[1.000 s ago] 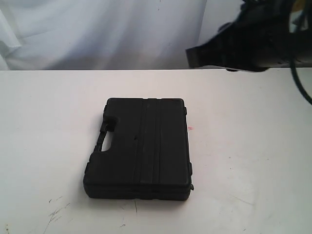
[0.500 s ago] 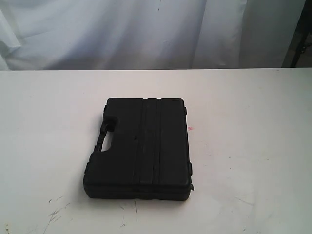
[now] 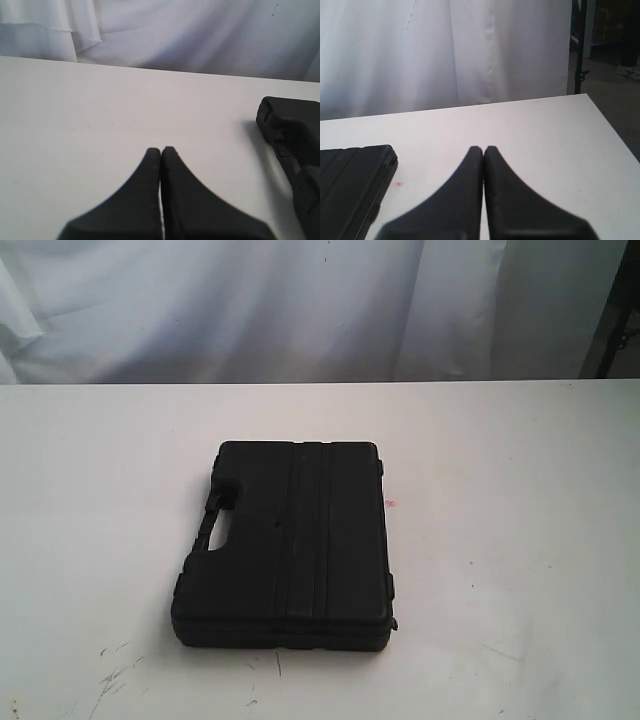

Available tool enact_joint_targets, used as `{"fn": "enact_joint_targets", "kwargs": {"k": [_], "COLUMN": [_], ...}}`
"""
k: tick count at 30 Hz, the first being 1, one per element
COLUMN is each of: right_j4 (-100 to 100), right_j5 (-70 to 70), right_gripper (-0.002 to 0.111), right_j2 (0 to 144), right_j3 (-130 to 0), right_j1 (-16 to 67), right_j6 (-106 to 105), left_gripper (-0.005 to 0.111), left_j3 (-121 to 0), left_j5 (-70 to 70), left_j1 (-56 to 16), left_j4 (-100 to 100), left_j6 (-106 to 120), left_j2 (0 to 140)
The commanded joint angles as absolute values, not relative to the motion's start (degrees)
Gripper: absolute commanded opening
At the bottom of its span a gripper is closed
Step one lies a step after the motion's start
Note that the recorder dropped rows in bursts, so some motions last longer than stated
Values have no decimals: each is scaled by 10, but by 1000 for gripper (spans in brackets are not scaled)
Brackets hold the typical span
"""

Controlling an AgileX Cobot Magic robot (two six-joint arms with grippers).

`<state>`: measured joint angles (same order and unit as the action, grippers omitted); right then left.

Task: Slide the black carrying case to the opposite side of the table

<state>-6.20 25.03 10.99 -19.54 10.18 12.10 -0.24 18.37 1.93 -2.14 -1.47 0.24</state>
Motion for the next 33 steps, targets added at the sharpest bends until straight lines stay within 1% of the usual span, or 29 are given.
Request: {"fn": "enact_joint_targets", "kwargs": {"k": [1,7,14,20,23,27,29,33], "right_j4": [-73,-73,-35,-35,-35,-33,-5,17], "right_j5": [243,244,163,106,96,107,114,165], "right_gripper": [0,0,0,0,0,0,0,0], "right_j2": [89,76,0,0,0,0,0,0], "right_j3": [-176,-174,-51,-2,0,0,0,0], "right_j1": [97,97,97,97,97,97,97,97], "right_j6": [107,103,103,95,91,66,22,-14], "left_gripper": [0,0,0,0,0,0,0,0], "left_j3": [0,0,0,0,0,0,0,0], "left_j5": [180,180,180,180,180,180,180,180], "left_j1": [20,20,20,20,20,20,20,20], "left_j4": [-24,-24,-24,-24,-24,-24,-24,-24], "left_j6": [-14,-14,-14,-14,-14,-14,-14,-14], "left_j2": [0,0,0,0,0,0,0,0]}}
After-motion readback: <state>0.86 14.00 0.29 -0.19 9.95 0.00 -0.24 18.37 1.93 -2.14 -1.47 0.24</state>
